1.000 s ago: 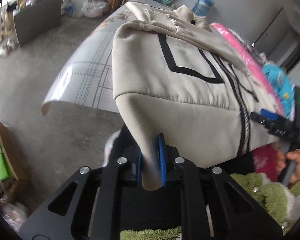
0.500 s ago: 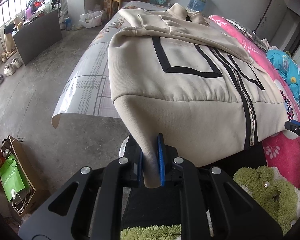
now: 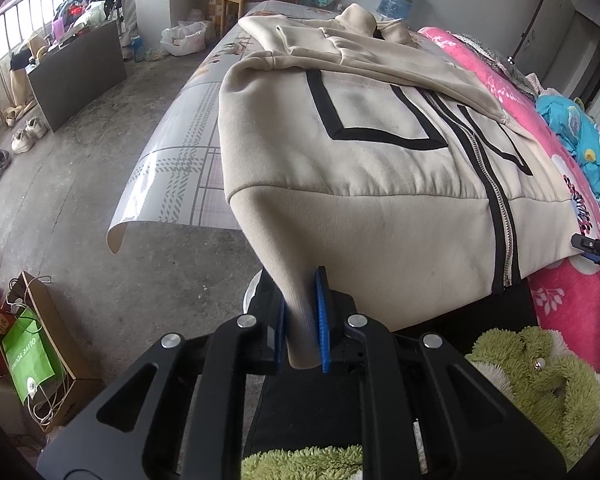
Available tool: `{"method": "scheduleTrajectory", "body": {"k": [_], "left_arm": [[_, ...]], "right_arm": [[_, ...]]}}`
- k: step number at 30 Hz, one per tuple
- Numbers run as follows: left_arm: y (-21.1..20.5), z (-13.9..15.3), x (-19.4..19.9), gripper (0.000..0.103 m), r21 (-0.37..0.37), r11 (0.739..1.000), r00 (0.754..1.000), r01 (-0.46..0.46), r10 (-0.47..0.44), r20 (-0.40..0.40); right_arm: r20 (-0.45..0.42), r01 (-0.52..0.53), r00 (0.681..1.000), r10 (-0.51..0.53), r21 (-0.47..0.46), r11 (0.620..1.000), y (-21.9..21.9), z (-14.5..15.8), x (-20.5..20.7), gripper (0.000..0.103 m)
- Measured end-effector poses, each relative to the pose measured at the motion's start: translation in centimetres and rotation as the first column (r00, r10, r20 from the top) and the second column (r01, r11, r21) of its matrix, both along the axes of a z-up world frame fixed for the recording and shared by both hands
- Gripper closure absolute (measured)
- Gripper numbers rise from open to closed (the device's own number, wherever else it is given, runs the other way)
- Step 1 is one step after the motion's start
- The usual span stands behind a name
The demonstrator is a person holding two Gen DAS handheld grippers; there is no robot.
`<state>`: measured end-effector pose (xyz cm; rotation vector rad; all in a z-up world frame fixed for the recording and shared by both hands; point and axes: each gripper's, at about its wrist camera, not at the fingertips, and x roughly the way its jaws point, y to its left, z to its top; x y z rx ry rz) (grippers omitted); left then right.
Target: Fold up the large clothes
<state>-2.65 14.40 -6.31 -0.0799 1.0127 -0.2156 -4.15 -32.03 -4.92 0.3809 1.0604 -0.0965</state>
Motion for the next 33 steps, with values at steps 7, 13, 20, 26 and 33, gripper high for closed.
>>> {"method": "scheduleTrajectory", "body": {"k": [7, 13, 20, 26, 33], "left_arm": [[0.0, 0.9, -0.6, 0.091, -0.009, 1.0, 1.0, 0.016, -0.016, 0.025], [-0.5, 3.7, -1.2, 0.098, -0.061, 0.996, 0.995, 0.063, -0.058, 0.078], [-0.5, 7.4, 1.3, 0.098, -0.23, 0.969, 0.992, 0.089, -0.065, 0.112], [1.5, 9.4, 5.9, 0.098, -0.357, 0.933, 0.994, 0.037, 0.002, 0.108], [3.7, 8.5, 11.4, 0.098, -0.423, 0.903, 0.994, -0.069, 0.097, 0.046]], "right_arm": [[-0.005, -0.02, 1.0, 0.02, 0.071, 0.997, -0.1, -1.1, -0.5, 0.09], [0.072, -0.04, 0.997, 0.038, 0.04, 0.998, 0.8, 2.0, -1.5, 0.097], [0.225, -0.022, 0.974, -0.01, 0.137, 0.99, -0.2, 6.6, -0.8, 0.098], [0.294, -0.007, 0.955, -0.044, 0.171, 0.985, -1.4, 8.9, 2.5, 0.098], [0.318, 0.004, 0.946, -0.066, 0.194, 0.981, -2.3, 9.7, 9.1, 0.098]]}}
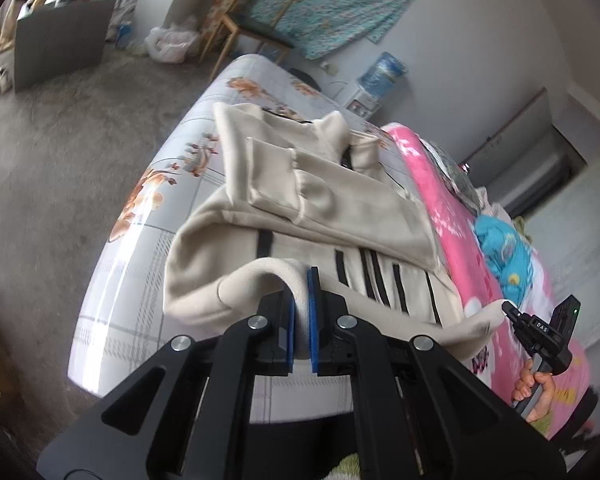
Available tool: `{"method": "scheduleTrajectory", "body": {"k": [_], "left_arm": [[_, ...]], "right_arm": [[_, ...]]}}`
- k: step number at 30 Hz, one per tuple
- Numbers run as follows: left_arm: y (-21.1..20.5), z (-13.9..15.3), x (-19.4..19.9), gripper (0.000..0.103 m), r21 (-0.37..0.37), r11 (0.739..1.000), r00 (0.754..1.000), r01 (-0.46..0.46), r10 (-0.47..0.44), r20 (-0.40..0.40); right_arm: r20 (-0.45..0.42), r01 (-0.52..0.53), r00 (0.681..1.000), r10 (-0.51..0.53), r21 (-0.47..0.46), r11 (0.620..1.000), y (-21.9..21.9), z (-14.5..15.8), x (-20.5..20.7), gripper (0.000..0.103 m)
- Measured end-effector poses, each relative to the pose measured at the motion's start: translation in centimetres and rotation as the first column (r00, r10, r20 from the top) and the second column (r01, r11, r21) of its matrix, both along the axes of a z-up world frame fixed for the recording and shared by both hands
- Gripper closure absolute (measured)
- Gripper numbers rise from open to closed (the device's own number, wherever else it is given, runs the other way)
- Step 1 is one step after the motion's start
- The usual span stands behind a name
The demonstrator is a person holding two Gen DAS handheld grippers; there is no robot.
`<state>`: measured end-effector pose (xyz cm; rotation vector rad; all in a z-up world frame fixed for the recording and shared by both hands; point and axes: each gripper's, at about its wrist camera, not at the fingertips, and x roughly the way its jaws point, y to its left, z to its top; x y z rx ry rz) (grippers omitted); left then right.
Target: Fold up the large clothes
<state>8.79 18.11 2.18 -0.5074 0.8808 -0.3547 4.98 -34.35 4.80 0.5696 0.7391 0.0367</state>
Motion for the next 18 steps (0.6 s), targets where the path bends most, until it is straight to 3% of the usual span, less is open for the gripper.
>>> {"method": "scheduleTrajectory", "body": {"k": [13, 16, 18], "left_arm": [[1.4, -4.7, 6.5, 0.096, -0.074, 0.996, 0.988, -0.05, 0.039, -0.146], [2.1, -5.4, 7.2, 0.092, -0.128, 0.989, 0.985, -0.068, 0.046, -0.169], [2.8, -5.5, 7.1, 0.078, -0.149, 0.985, 0.984, -0.091, 0.067, -0.162]], "right_arm": [[-0.107, 0.008, 0.994, -0.004, 0.037, 0.999, -1.0, -4.9, 10.0, 0.097], [-0.134, 0.006, 0.991, 0.0, 0.051, 0.999, -1.1, -6.4, 11.2, 0.097], [-0.144, 0.01, 0.99, -0.001, 0.056, 0.998, -1.1, -6.8, 11.5, 0.091]]}}
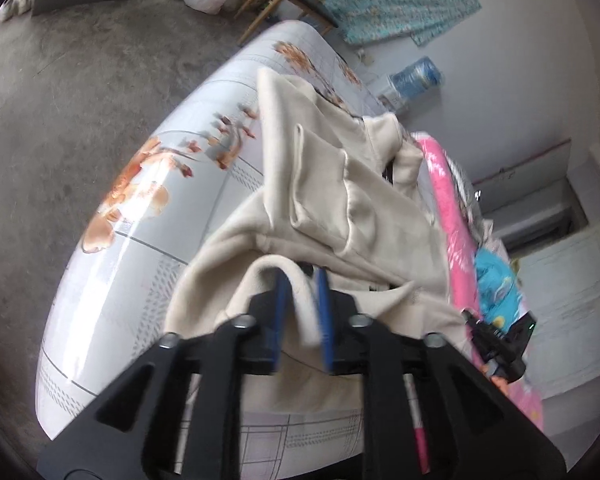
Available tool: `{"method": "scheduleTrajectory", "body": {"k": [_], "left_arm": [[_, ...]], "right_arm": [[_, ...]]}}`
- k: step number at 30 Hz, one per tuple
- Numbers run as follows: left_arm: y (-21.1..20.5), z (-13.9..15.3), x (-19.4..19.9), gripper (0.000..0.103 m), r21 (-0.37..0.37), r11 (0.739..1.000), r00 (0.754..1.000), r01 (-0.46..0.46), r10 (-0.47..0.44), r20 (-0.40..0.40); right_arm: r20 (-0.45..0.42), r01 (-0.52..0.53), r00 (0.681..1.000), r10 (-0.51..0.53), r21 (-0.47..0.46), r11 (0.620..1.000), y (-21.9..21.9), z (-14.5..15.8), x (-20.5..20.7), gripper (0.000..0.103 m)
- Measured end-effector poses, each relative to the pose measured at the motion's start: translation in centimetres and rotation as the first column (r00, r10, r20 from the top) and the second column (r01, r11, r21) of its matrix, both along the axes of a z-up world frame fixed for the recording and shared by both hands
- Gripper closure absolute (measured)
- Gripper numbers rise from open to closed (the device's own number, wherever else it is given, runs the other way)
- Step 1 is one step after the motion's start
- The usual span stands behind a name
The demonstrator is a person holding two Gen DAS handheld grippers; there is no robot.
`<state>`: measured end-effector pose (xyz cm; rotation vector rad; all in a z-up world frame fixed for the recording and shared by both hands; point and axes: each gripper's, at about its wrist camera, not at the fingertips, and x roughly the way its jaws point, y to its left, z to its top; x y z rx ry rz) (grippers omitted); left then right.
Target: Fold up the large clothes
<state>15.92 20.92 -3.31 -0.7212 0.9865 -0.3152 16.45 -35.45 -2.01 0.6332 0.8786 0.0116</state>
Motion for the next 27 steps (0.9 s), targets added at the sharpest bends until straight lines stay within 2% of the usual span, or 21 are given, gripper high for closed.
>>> {"method": "scheduleTrajectory", "body": {"k": [1, 4, 5, 7, 9, 11, 15, 19, 22, 25, 27], "left_arm": [[0.6, 0.2, -0.2, 0.076, 0.001, 1.0, 1.0, -0.021, 0.021, 0.018], [2.0, 1.0, -1.0, 0.072, 0.008, 0.999, 0.997, -0.054, 0.053, 0.048], [2.2, 1.1, -1.2, 0.07, 0.029, 0.998, 0.997, -0.06, 0.059, 0.05], [2.2, 1.4, -1.8, 0.065, 0.1, 0.993, 0.997, -0.063, 0.058, 0.051], [1.7, 1.3, -2.2, 0.055, 0.16, 0.986, 0.999, -0.041, 0.035, 0.042], [0.5, 0.9, -2.7, 0.052, 0.25, 0.968, 1.0, 0.0, -0.003, 0.012], [-2.0, -0.2, -3.2, 0.052, 0.433, 0.9, 0.998, 0.056, -0.048, -0.03], [-3.5, -1.2, -3.6, 0.054, 0.525, 0.848, 0.998, 0.067, -0.055, -0.038], [-4.4, -1.7, -3.7, 0.06, 0.582, 0.812, 0.999, 0.049, -0.044, -0.022], [-5.3, -1.7, -4.0, 0.069, 0.624, 0.78, 0.999, 0.036, -0.052, 0.007], [-6.1, -1.6, -4.4, 0.082, 0.677, 0.735, 0.997, 0.032, -0.072, 0.031]], "right_arm": [[0.001, 0.005, 1.0, -0.005, -0.009, 1.0, 0.0, 0.0, -0.1, 0.089], [0.006, 0.029, 1.0, -0.029, -0.085, 0.996, -0.1, 0.9, -1.0, 0.065], [0.017, 0.033, 0.999, -0.031, -0.107, 0.994, -0.2, 1.3, -1.6, 0.058], [0.022, 0.034, 0.999, -0.031, -0.149, 0.988, -0.4, 1.8, -2.7, 0.054], [0.004, 0.027, 1.0, -0.027, -0.204, 0.979, -0.5, 1.9, -4.0, 0.046], [-0.022, 0.016, 1.0, -0.022, -0.249, 0.968, -0.5, 1.6, -4.9, 0.044], [-0.108, -0.02, 0.994, -0.016, -0.323, 0.946, -0.3, -0.4, -6.3, 0.044], [-0.117, -0.049, 0.993, 0.006, -0.376, 0.925, 0.5, -1.1, -6.3, 0.044], [-0.11, -0.055, 0.994, 0.011, -0.411, 0.91, 0.8, -1.3, -5.8, 0.044], [-0.112, -0.078, 0.993, 0.029, -0.464, 0.883, 1.5, -1.4, -5.4, 0.045], [-0.115, -0.111, 0.991, 0.062, -0.495, 0.862, 2.4, -1.4, -5.3, 0.059]]}}
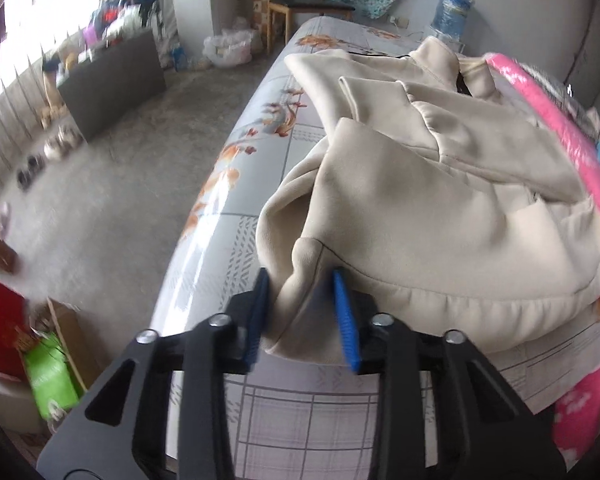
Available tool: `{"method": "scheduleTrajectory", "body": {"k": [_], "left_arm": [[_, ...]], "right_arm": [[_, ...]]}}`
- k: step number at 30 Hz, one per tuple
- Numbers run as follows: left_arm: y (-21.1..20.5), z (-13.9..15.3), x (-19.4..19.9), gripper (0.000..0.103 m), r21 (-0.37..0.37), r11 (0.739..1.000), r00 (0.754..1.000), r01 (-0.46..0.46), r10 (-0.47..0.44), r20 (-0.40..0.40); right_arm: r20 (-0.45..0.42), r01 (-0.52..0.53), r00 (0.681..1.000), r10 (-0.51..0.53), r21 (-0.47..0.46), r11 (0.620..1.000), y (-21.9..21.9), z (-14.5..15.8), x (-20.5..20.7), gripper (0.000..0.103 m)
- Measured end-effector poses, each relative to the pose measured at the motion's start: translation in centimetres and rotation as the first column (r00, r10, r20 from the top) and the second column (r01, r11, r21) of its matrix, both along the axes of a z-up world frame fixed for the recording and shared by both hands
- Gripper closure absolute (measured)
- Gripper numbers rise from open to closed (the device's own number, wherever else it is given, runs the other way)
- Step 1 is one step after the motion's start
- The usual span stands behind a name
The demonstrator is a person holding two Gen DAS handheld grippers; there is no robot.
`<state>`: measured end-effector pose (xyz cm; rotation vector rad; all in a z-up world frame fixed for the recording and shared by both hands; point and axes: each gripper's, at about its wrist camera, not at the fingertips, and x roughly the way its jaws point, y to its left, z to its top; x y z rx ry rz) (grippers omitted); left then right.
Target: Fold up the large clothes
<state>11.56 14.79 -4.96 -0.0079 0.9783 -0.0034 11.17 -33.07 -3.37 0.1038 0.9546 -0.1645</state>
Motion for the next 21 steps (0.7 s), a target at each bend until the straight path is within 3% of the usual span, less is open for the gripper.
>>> {"method": "scheduleTrajectory", "body": {"k": [2, 3, 6, 10, 14, 19, 21], "left_arm": [[-0.5, 0.3, -0.3, 0.089, 0.042, 0.999, 1.0, 0.015, -0.016, 0.025], [-0.6, 0.5, -0.4, 0.092, 0.053, 0.998, 0.999, 0.02, -0.022, 0.036], [-1.0, 1.6, -1.4, 0.095, 0.096, 0.994, 0.995, 0.042, -0.05, 0.081], [-0.8, 4.6, -2.7, 0.096, 0.068, 0.995, 0.987, 0.077, -0.085, 0.137], [0.3, 7.0, -4.8, 0.096, -0.002, 0.993, 0.986, 0.115, -0.114, 0.122], [3.1, 6.2, -7.9, 0.095, -0.102, 0.988, 0.993, 0.114, -0.112, 0.031], [4.1, 4.5, -8.2, 0.09, -0.125, 0.987, 0.995, 0.101, -0.103, -0.009]], "right_arm": [[-0.009, -0.015, 1.0, 0.014, -0.031, 0.999, 0.7, 0.0, 0.2, 0.067], [-0.017, -0.028, 0.999, 0.027, -0.052, 0.998, 1.1, -0.1, 0.3, 0.079], [0.013, -0.019, 1.0, 0.02, -0.016, 1.0, 1.2, 1.3, -0.4, 0.092], [0.097, -0.022, 0.995, 0.019, 0.028, 0.999, 1.2, 4.7, -2.7, 0.093], [0.118, -0.035, 0.993, 0.024, 0.097, 0.995, 0.5, 6.3, -5.7, 0.093], [0.058, -0.032, 0.998, 0.022, 0.18, 0.983, -0.7, 4.2, -9.1, 0.091], [-0.005, 0.008, 1.0, -0.007, 0.19, 0.982, -1.5, 2.1, -9.4, 0.079]]}}
